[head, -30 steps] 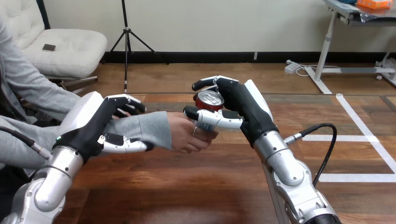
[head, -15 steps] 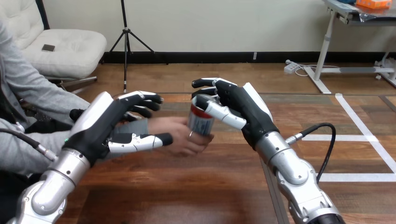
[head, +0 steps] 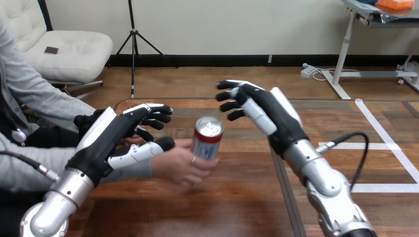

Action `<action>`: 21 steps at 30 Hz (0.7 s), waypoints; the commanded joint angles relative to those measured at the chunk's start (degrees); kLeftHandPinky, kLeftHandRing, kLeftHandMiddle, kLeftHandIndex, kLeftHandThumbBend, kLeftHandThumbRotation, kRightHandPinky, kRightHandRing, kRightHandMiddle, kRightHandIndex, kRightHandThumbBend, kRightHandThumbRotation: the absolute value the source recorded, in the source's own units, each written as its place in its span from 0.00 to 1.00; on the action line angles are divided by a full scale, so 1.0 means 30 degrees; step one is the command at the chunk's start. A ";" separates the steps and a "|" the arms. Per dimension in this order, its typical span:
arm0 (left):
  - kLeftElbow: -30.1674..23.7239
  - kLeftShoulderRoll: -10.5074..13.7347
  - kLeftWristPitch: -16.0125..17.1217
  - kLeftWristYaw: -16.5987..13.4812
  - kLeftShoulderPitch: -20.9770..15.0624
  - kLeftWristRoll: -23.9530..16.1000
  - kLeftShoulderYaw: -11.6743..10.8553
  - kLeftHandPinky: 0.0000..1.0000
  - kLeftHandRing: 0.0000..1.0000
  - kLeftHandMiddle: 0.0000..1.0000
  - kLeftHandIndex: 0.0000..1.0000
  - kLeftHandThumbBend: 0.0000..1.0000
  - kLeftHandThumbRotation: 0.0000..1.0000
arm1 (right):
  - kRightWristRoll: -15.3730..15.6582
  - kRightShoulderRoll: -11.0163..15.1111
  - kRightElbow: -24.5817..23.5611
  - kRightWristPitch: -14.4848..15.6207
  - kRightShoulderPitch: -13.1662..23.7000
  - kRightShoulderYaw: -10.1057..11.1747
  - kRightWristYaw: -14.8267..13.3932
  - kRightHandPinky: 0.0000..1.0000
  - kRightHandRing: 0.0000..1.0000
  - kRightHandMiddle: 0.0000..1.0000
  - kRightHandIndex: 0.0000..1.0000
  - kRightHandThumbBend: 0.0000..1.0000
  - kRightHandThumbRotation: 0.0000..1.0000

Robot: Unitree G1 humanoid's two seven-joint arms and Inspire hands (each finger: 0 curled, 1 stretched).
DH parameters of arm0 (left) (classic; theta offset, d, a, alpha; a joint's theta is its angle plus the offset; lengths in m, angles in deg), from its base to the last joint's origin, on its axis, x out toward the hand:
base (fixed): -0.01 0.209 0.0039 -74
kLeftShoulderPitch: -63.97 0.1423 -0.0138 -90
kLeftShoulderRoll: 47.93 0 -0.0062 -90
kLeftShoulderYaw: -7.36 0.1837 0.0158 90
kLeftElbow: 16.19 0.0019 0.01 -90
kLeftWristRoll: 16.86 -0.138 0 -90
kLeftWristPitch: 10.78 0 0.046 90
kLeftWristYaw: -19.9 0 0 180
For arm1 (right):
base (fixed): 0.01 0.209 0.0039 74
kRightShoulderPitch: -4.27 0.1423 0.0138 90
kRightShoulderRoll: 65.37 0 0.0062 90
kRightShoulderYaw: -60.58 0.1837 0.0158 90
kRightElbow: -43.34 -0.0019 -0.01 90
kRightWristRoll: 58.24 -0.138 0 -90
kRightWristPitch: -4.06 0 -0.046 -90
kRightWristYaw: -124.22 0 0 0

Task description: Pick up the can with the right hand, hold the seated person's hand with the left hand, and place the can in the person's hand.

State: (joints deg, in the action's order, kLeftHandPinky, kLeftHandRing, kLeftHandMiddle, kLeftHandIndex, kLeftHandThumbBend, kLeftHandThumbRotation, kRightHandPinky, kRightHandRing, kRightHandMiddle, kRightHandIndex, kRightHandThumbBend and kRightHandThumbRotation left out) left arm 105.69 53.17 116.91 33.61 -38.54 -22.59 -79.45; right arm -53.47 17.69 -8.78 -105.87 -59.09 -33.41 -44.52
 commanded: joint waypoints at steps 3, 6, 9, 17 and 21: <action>0.1584 -0.1168 0.2059 0.1098 -0.0678 0.2230 -0.0716 0.63 0.76 0.79 0.79 1.00 0.97 | -0.0676 0.0537 -0.1139 -0.0807 -0.0458 0.0674 0.0343 0.72 0.82 0.82 0.82 0.91 1.00; 0.2233 -0.1453 0.2594 0.1385 -0.0600 0.2731 -0.0860 0.64 0.77 0.80 0.80 1.00 0.97 | -0.0841 0.0560 -0.1290 -0.1110 -0.0840 0.0827 0.0401 0.74 0.83 0.83 0.84 0.93 1.00; 0.2666 -0.1781 0.2794 0.1538 -0.0460 0.3169 -0.1071 0.65 0.78 0.81 0.80 1.00 0.97 | -0.0970 0.0554 -0.1398 -0.1584 -0.1211 0.0952 0.0321 0.76 0.84 0.85 0.85 0.96 1.00; 0.3023 -0.2761 0.3012 0.2067 0.0465 0.4532 -0.1673 0.73 0.85 0.85 0.84 1.00 1.00 | -0.1250 0.0266 -0.1422 -0.3267 -0.2200 0.1464 -0.0467 0.79 0.85 0.86 0.87 1.00 1.00; 0.2650 -0.3285 0.3106 0.2089 0.1225 0.5090 -0.1961 0.87 0.91 0.89 0.88 1.00 1.00 | -0.1792 0.0118 -0.1542 -0.3706 -0.2684 0.1717 -0.0404 0.80 0.85 0.87 0.89 1.00 1.00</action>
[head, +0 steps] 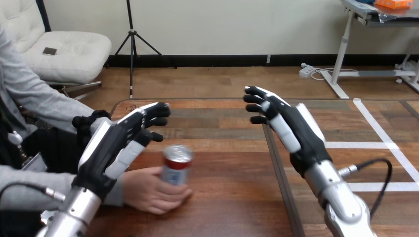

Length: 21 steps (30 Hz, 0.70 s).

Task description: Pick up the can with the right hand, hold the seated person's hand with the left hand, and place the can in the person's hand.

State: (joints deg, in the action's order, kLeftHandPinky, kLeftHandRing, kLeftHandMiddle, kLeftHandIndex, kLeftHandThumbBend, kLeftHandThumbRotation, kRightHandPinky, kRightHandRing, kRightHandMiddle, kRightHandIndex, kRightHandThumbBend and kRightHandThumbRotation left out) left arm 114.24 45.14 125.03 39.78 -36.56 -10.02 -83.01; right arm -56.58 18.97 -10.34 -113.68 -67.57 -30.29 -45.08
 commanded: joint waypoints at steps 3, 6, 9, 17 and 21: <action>-0.0177 -0.1025 0.0662 0.0223 0.0955 0.1416 -0.1028 0.93 0.93 0.90 0.89 0.99 1.00 | -0.1048 -0.0342 -0.1107 -0.1417 -0.0255 0.0784 -0.0159 0.81 0.85 0.87 0.89 1.00 1.00; -0.0187 -0.1450 0.0837 0.0123 0.1418 0.1731 -0.1259 0.97 0.94 0.91 0.90 0.93 1.00 | -0.1278 -0.0347 -0.1246 -0.1743 -0.0801 0.0865 -0.0046 0.81 0.86 0.87 0.89 1.00 1.00; -0.0207 -0.1770 0.0887 0.0106 0.1793 0.1991 -0.1427 0.99 0.95 0.91 0.91 0.89 1.00 | -0.1549 -0.0420 -0.1354 -0.2065 -0.1314 0.0984 0.0143 0.81 0.85 0.87 0.88 1.00 1.00; 0.0071 -0.2291 0.1548 0.0190 0.2232 0.2188 -0.1814 1.00 0.96 0.91 0.91 0.76 1.00 | -0.2443 -0.0523 -0.0965 -0.2717 -0.2346 0.1265 0.1033 0.79 0.83 0.85 0.85 1.00 1.00; -0.0193 -0.2550 0.1589 0.0039 0.2564 0.2179 -0.1974 1.00 0.96 0.91 0.90 0.75 1.00 | -0.3172 -0.0667 -0.0578 -0.2941 -0.2744 0.1440 0.1807 0.79 0.83 0.85 0.85 0.97 1.00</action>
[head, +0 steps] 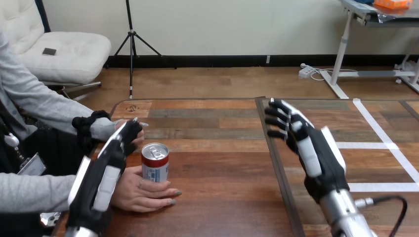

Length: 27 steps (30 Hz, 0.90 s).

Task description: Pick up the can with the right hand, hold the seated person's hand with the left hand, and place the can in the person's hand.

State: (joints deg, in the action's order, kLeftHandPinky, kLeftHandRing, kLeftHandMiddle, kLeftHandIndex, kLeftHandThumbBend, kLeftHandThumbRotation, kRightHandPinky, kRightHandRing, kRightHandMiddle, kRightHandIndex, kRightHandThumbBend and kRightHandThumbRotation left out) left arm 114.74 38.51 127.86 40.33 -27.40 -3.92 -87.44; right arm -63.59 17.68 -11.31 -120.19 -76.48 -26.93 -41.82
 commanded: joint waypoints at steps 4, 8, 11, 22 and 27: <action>-0.0630 -0.0804 0.0621 -0.0055 -0.0255 0.0617 -0.0733 1.00 0.96 0.90 0.89 0.73 1.00 | -0.1408 -0.0330 0.0218 -0.0935 -0.0012 0.0464 0.1438 0.83 0.84 0.86 0.86 0.94 1.00; -0.1171 -0.1377 0.0328 0.0310 0.0122 0.1545 -0.0869 1.00 0.96 0.89 0.88 0.70 1.00 | -0.1910 -0.0489 0.0481 -0.0856 -0.0384 0.0606 0.1998 0.85 0.84 0.86 0.87 0.91 1.00; -0.1488 -0.1650 0.0157 0.0436 0.0406 0.1897 -0.0881 1.00 0.96 0.89 0.89 0.67 1.00 | -0.2194 -0.0631 0.0474 -0.0597 -0.0645 0.0686 0.2204 0.88 0.85 0.87 0.87 0.89 1.00; -0.2029 -0.2215 -0.0187 0.1004 0.1116 0.2115 -0.0949 1.00 0.97 0.91 0.92 0.61 1.00 | -0.2830 -0.0973 0.0988 -0.0647 -0.0775 0.1093 0.2758 0.91 0.85 0.87 0.87 0.86 1.00; -0.2173 -0.2257 -0.0480 0.0896 0.1200 0.1706 -0.0971 1.00 0.96 0.92 0.92 0.62 1.00 | -0.3102 -0.0966 0.1256 -0.0545 -0.0562 0.1272 0.3206 0.91 0.85 0.87 0.87 0.85 1.00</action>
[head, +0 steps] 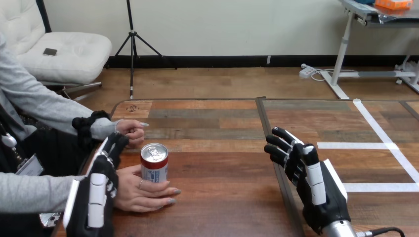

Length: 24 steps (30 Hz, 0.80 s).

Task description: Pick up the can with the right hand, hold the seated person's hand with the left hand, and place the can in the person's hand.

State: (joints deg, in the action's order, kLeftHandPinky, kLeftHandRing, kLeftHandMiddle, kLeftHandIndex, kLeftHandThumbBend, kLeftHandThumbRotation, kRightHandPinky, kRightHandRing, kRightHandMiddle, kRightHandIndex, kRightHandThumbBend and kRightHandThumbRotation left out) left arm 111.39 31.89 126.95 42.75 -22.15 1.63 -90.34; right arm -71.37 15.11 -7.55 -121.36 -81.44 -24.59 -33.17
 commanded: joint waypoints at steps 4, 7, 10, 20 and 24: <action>-0.1015 -0.0143 -0.0320 -0.0011 -0.0623 -0.0304 -0.0069 1.00 0.95 0.92 0.92 0.64 1.00 | -0.0576 -0.0119 0.0054 0.0069 0.1163 0.0575 0.0396 0.92 0.86 0.87 0.88 0.84 1.00; -0.1192 -0.0217 -0.0572 -0.0301 -0.0606 -0.0532 -0.0092 1.00 0.95 0.92 0.91 0.64 1.00 | -0.0695 -0.0160 0.0096 0.0343 0.1203 0.0661 0.0493 0.92 0.86 0.87 0.88 0.84 1.00; -0.1324 -0.0266 -0.0804 -0.0514 -0.0614 -0.0648 -0.0106 1.00 0.95 0.92 0.91 0.63 1.00 | -0.0847 -0.0195 0.0113 0.0553 0.1236 0.0723 0.0695 0.92 0.87 0.87 0.89 0.85 1.00; -0.1267 -0.0404 -0.0931 -0.0930 -0.0794 -0.0831 -0.0105 1.00 0.94 0.91 0.91 0.59 1.00 | -0.0739 -0.0132 0.0060 0.0897 0.1345 0.0707 0.0769 0.93 0.86 0.87 0.87 0.86 1.00; -0.1218 -0.0397 -0.0980 -0.1076 -0.0853 -0.0964 -0.0096 1.00 0.94 0.90 0.90 0.58 1.00 | -0.0670 -0.0132 -0.0002 0.0952 0.1341 0.0703 0.0700 0.93 0.86 0.86 0.86 0.87 1.00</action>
State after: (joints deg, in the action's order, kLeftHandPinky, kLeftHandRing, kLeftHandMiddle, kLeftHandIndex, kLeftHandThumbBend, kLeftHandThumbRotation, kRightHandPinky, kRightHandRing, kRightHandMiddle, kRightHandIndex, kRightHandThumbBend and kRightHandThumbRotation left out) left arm 110.10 31.27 124.05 40.00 -21.79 -0.50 -90.47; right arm -72.99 15.12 -7.39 -118.50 -81.42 -23.42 -31.12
